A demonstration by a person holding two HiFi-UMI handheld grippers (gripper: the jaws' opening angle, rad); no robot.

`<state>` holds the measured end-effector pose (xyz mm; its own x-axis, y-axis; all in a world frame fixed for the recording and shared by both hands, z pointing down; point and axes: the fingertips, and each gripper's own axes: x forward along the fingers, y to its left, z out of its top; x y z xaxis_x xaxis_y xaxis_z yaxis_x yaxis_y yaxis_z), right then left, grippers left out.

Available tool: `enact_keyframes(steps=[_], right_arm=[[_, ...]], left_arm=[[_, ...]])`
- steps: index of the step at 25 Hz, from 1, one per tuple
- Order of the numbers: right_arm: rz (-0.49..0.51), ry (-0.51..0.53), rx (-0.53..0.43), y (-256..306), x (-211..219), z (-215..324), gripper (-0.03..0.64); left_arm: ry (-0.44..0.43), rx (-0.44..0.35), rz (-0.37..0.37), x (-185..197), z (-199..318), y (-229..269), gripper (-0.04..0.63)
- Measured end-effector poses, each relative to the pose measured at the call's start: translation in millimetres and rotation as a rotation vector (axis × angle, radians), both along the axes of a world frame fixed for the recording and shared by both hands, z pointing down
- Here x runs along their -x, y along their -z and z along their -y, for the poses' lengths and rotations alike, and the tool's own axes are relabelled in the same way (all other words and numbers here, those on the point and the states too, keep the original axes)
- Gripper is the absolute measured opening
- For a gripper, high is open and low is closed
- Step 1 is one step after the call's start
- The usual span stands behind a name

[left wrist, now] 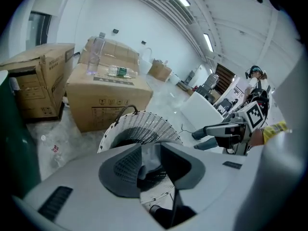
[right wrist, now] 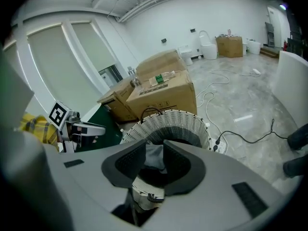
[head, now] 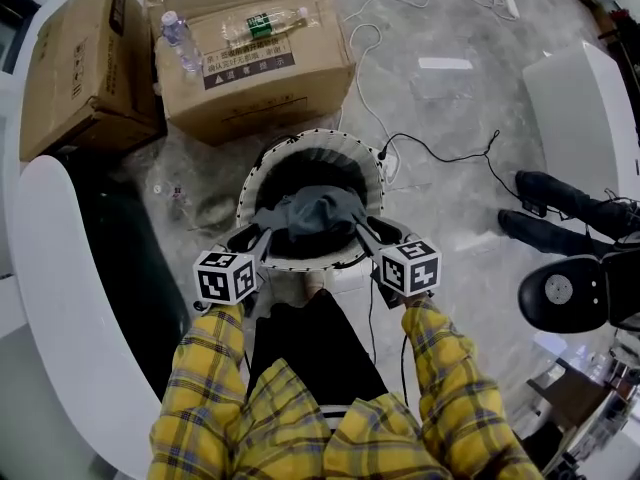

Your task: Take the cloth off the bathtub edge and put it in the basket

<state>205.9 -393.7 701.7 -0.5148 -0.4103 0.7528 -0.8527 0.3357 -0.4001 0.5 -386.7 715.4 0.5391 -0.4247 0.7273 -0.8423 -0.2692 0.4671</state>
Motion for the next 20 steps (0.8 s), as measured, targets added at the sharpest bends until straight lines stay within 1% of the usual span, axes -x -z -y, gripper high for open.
enact_keyframes(steps=[2,4,6,7,10,14,17,20], right_arm=[[-0.003,-0.025,0.0,1,-4,-2,0.114],[-0.002,-0.046,0.002,4,-4,-5,0.1],[-0.001,-0.061,0.0,8,-4,-9,0.083],[-0.001,-0.066,-0.003,10,-4,-10,0.076],[-0.004,-0.068,-0.018,19,-4,-16,0.058],[0.012,-0.086,-0.041,36,-3,-20,0.051],[0.015,-0.094,-0.059,46,-4,-28,0.048],[0.019,-0.104,-0.074,58,-4,-35,0.044]], left_arm=[[0.016,0.01,-0.016,1,0,3,0.114],[0.021,0.015,-0.03,1,-2,9,0.109],[0.021,0.009,-0.043,-1,-4,16,0.069],[0.022,0.004,-0.051,-2,-5,21,0.059],[0.045,-0.02,-0.087,-7,-9,37,0.046],[0.082,-0.059,-0.133,-11,-12,61,0.041],[0.093,-0.093,-0.152,-16,-15,75,0.04],[0.102,-0.126,-0.154,-17,-18,89,0.038]])
